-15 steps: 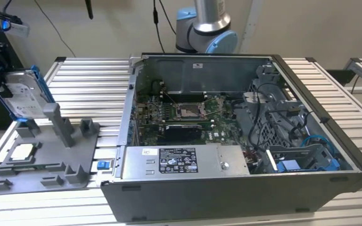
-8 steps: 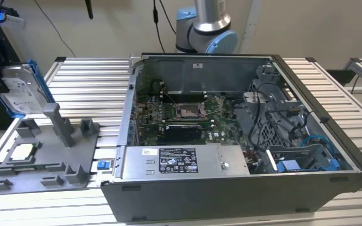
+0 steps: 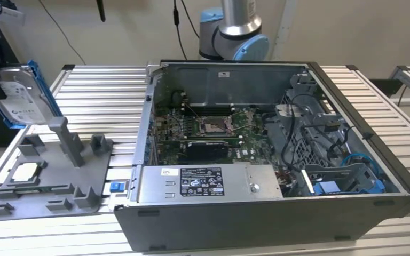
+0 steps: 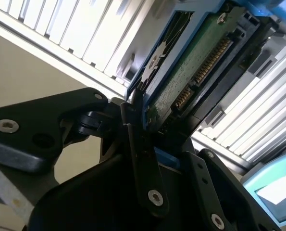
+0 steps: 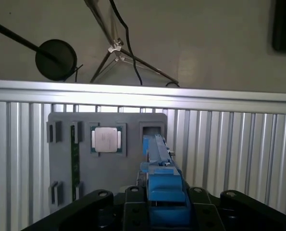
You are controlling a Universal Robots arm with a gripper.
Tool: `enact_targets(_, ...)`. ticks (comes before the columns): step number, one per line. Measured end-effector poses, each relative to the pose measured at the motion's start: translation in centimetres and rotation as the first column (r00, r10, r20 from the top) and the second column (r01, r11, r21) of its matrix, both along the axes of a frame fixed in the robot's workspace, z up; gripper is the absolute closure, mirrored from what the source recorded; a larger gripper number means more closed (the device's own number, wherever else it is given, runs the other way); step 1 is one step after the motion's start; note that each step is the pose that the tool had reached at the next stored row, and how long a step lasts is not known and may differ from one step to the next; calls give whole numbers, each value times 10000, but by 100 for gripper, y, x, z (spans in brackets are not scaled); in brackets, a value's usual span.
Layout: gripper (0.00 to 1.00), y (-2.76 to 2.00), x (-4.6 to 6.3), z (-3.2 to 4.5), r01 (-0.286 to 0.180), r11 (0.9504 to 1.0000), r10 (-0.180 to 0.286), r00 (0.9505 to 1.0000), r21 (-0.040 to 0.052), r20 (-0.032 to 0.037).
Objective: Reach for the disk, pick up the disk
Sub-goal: 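Pick up the disk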
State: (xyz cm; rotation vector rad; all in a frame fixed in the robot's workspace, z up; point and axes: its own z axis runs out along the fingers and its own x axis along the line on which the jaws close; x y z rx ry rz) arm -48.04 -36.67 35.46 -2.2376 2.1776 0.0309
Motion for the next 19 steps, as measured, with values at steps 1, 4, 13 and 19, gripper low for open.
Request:
enact_targets(1,100,0,0,21,0,10000,0,10000,1,1)
enact_targets(4,100,0,0,78,0,10000,0,10000,0,-1)
enact_targets(13,100,0,0,262,1,10000,-1,10000,0,1)
enact_targets(19,100,0,0,383,1,10000,-1,10000,0,0)
